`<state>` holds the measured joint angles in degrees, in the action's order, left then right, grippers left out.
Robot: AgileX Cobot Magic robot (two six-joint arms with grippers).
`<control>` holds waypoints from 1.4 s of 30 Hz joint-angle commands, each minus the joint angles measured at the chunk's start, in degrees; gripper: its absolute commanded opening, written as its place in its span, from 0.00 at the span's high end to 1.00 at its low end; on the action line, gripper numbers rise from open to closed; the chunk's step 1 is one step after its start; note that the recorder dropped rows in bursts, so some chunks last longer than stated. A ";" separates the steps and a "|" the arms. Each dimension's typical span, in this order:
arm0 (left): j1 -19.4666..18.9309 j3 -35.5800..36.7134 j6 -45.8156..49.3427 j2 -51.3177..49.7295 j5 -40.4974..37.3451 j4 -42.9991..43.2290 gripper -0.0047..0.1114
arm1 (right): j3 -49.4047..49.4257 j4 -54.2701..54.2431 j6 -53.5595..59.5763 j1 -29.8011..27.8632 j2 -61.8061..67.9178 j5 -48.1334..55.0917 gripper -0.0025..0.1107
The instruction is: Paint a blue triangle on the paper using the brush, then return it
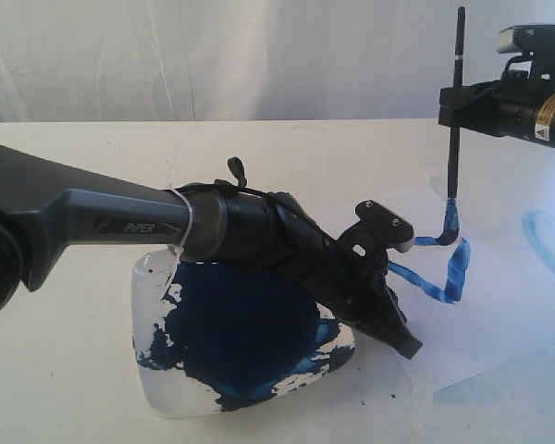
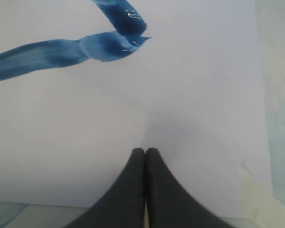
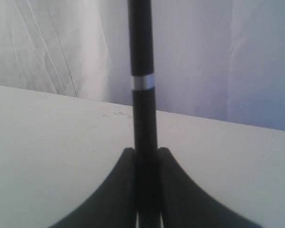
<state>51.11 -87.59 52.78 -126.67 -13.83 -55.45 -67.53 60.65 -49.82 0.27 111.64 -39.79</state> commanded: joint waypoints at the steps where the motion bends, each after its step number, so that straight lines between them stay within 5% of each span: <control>1: -0.16 0.16 -0.01 0.61 -0.73 -0.19 0.96 | -0.42 0.08 1.22 -0.32 -0.97 2.52 0.98; 31: -0.16 0.16 -0.01 5.61 -0.88 -0.08 0.96 | -0.42 1.49 -6.92 -0.32 -10.11 2.57 0.98; 36: -0.44 0.16 -2.11 9.91 -2.55 5.98 0.96 | -0.32 6.68 -14.14 -0.32 -14.83 2.93 0.98; 42: -2.05 0.69 -16.20 15.69 -7.45 21.01 0.96 | 0.67 17.87 -26.06 -0.32 -21.66 4.07 0.98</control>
<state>49.88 -87.48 43.86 -114.14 -18.10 -42.02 -67.64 74.25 -71.06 0.27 93.22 -36.21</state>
